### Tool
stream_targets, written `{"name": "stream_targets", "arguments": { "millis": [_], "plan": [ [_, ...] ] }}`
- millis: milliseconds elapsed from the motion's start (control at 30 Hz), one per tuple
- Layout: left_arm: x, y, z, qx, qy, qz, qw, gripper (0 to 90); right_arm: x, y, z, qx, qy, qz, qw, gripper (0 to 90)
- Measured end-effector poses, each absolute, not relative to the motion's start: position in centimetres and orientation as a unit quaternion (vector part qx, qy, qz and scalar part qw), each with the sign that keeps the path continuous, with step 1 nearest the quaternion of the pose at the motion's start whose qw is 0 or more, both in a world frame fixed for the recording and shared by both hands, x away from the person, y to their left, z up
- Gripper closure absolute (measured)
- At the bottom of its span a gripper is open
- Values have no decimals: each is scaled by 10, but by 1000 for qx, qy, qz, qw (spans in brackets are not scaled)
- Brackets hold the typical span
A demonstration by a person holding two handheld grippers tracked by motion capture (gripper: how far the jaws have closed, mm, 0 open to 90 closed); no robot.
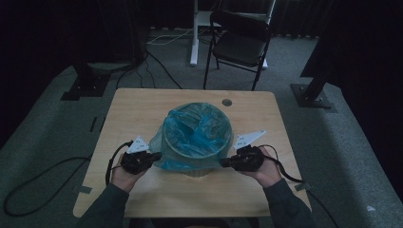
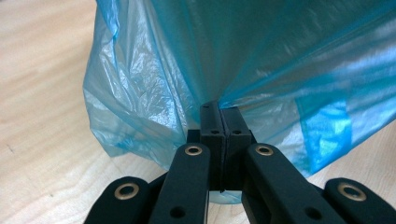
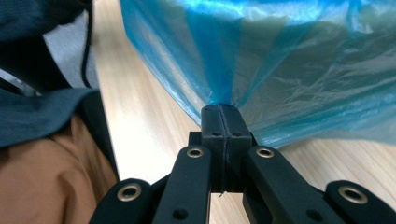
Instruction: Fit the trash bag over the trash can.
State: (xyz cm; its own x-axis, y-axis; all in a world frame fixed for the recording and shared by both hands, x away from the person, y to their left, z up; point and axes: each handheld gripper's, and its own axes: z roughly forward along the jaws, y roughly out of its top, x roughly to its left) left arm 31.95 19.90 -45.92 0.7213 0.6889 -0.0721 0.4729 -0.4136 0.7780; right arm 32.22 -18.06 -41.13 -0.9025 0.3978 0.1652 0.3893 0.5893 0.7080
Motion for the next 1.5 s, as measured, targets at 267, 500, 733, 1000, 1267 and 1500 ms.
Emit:
{"name": "stream_targets", "arguments": {
  "millis": [267, 500, 733, 1000, 1267, 1500],
  "plan": [
    [322, 222, -455, 794, 375, 102, 467, 631, 326, -192, -416, 237, 883, 406, 1, 821],
    [311, 241, -433, 772, 350, 112, 518, 541, 322, -211, -395, 230, 859, 457, 23, 580],
    [309, 243, -423, 765, 333, 113, 539, 490, 326, -215, -392, 244, 853, 460, 42, 545],
    [313, 225, -393, 763, 302, 128, 557, 494, 329, -214, -394, 248, 855, 453, 51, 542],
    [333, 191, -358, 787, 249, 124, 551, 501, 330, -214, -396, 253, 855, 449, 57, 540],
    [356, 161, -342, 807, 227, 120, 531, 502, 331, -214, -398, 254, 854, 450, 57, 540]
  ]
}}
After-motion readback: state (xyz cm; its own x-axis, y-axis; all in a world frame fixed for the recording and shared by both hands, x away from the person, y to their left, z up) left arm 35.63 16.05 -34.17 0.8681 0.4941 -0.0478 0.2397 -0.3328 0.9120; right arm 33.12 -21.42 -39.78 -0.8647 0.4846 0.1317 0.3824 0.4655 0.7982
